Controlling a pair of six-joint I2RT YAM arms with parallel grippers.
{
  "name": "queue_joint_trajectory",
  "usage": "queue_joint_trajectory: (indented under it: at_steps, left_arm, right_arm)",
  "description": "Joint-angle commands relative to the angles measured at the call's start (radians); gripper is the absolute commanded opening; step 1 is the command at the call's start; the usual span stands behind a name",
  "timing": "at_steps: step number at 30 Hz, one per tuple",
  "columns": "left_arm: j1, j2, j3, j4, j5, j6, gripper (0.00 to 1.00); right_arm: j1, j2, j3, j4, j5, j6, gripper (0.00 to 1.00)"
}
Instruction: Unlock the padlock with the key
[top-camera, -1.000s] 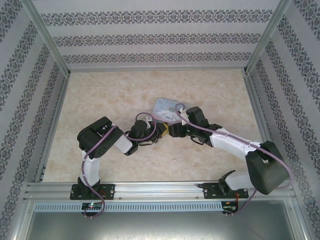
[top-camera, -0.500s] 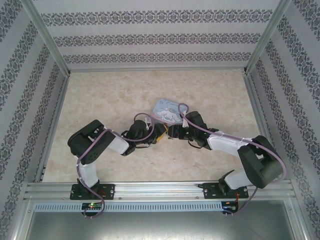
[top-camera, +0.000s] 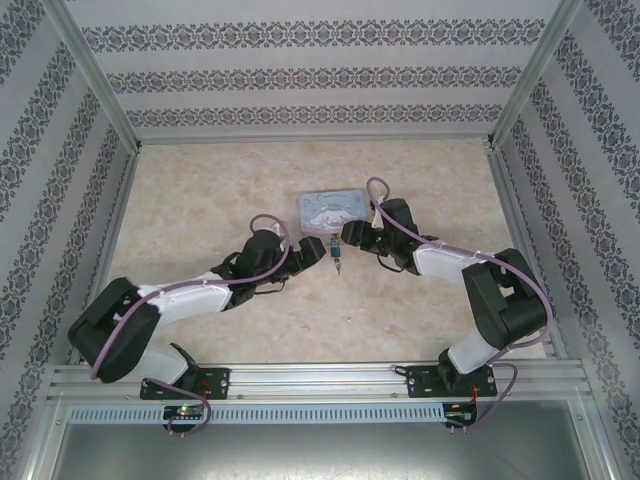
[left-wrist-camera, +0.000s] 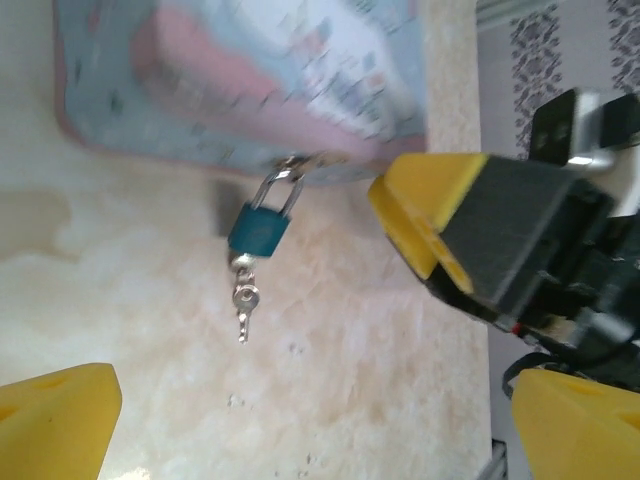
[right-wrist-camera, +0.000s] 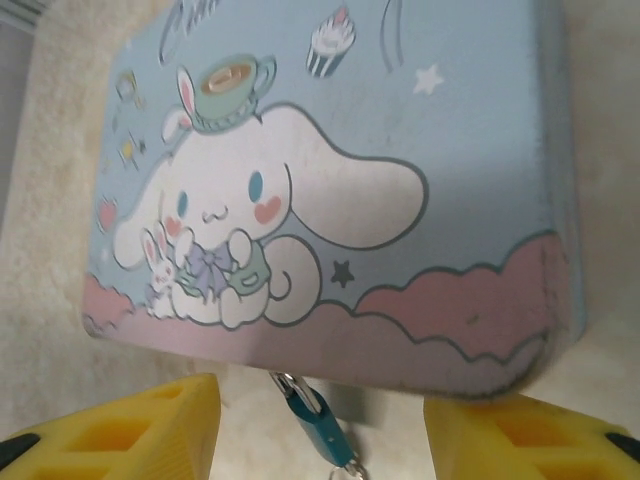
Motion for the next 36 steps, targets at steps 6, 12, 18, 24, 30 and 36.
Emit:
queue_joint_trajectory:
  at_steps: [6, 12, 18, 24, 30, 36]
  left_arm:
    - [0.034, -0.070, 0.217, -0.421, -0.267, 0.331, 1.00]
    - [0.062, -0.003, 0.299, -0.377, -0.333, 0.506, 1.00]
    - [0.081, 0.071, 0.340, -0.291, -0.436, 0.610, 1.00]
    - [0.125, 0.175, 0.446, -0.356, -0.402, 0.650, 1.00]
    - [0.158, 0.274, 0.569, -0.471, -0.356, 0.662, 1.00]
    - [0.180, 0.334, 0.635, -0.523, -0.297, 0.630, 1.00]
  right_arm:
    - [0.007, -0.089, -0.107, 0.096, -0.034, 0.037, 0.56]
    - [0.010, -0.080, -0.175, 0.162, -0.030, 0.051, 0.55]
    - [0.037, -0.017, -0.175, 0.224, -0.040, 0.052, 0.53]
    - [0.062, 0.057, -0.169, 0.289, -0.053, 0.057, 0.49]
    - [0.073, 0.098, -0.164, 0.314, -0.043, 0.055, 0.46]
    - [0.076, 0.127, -0.151, 0.309, -0.037, 0.040, 0.46]
